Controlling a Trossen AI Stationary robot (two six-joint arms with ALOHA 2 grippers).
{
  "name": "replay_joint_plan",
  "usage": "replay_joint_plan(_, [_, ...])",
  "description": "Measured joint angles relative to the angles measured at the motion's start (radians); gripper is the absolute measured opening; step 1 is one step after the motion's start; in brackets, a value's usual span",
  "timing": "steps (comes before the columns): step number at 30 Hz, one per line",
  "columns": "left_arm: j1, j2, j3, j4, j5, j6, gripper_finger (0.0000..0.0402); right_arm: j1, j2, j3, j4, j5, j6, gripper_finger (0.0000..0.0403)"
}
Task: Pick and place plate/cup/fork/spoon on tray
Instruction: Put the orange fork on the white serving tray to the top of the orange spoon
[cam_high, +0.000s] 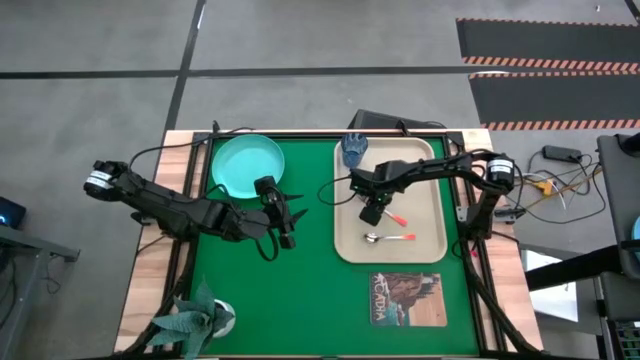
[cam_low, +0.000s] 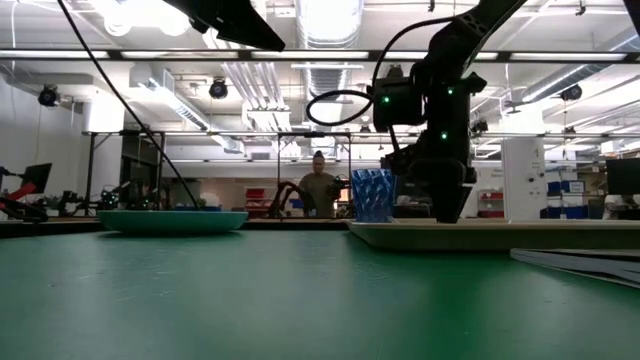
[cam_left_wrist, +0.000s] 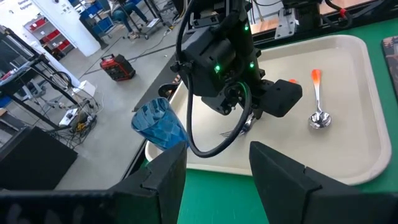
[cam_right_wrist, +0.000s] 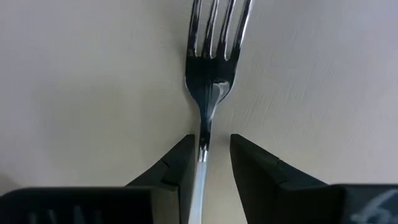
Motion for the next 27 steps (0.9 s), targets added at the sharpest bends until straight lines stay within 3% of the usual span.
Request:
replay_joint_plan(11, [0.0,0.0,0.0,0.0,0.0,0.0,0.0162,0.001,0.004,0.001,0.012,-0.016,0.01,0.0016])
replay_joint_plan(17, [0.0,0.0,0.0,0.0,0.0,0.0,0.0162,0.0,-0.012,-0.001,0.014,-0.007,-0.002,0.0013])
replay_joint_plan(27, [0.0,0.0,0.0,0.0,0.0,0.0,0.0162,0.085,-0.069,0.035,-0.182,-0.024,-0.297,0.0013])
